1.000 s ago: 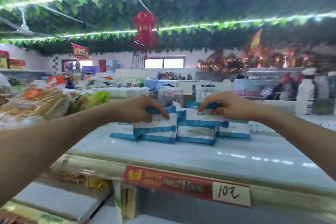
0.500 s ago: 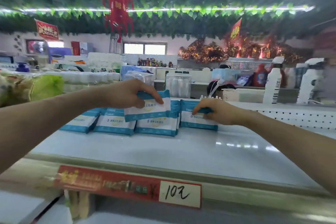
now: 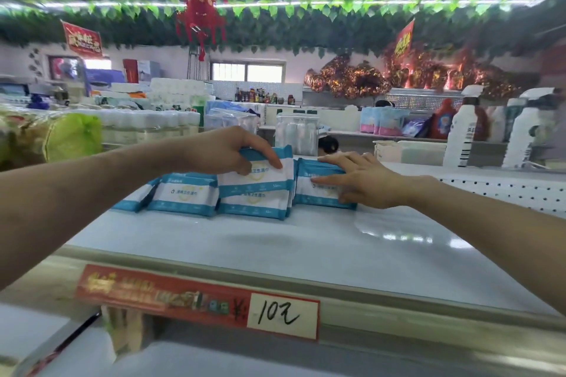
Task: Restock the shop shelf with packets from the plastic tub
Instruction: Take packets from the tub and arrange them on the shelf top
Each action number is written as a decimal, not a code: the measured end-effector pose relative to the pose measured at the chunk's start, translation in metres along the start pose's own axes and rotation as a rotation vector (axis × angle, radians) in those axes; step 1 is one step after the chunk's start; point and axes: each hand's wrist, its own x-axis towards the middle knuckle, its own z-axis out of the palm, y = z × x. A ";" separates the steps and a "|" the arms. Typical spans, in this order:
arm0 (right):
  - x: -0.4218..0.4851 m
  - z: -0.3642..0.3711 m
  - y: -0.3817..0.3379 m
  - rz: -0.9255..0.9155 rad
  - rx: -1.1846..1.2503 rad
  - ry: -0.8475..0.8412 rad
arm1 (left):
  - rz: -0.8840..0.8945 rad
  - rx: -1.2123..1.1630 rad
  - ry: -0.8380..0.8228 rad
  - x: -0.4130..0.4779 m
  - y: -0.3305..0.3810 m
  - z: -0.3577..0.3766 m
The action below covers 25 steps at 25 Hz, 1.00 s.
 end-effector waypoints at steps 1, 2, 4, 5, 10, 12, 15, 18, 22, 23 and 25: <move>-0.004 -0.005 0.003 0.025 0.038 0.014 | 0.020 -0.003 -0.014 0.007 0.006 0.002; -0.009 -0.011 0.007 0.067 0.095 0.057 | 0.047 -0.009 -0.027 0.015 0.013 0.004; -0.024 -0.024 0.016 0.173 0.205 0.188 | 0.105 -0.024 -0.055 0.037 0.029 0.009; -0.033 -0.030 0.020 0.220 0.230 0.260 | 0.135 -0.018 -0.078 0.050 0.035 0.013; -0.082 -0.041 0.036 0.332 0.274 0.523 | 0.244 0.260 -0.279 0.114 0.047 0.050; -0.096 -0.037 0.042 0.320 0.254 0.531 | 0.301 0.448 -0.319 0.128 0.039 0.062; -0.106 -0.032 0.051 0.310 0.247 0.519 | 0.394 0.745 -0.259 0.138 0.030 0.070; -0.102 -0.028 0.052 0.286 0.251 0.516 | 0.445 0.945 -0.181 0.142 0.028 0.075; -0.091 -0.031 0.040 0.245 0.251 0.511 | 0.444 1.002 -0.175 0.143 0.028 0.077; -0.087 -0.033 0.036 0.234 0.253 0.508 | 0.425 0.977 -0.174 0.141 0.026 0.075; -0.076 -0.042 0.025 0.223 0.269 0.512 | 0.378 0.869 -0.141 0.130 0.024 0.066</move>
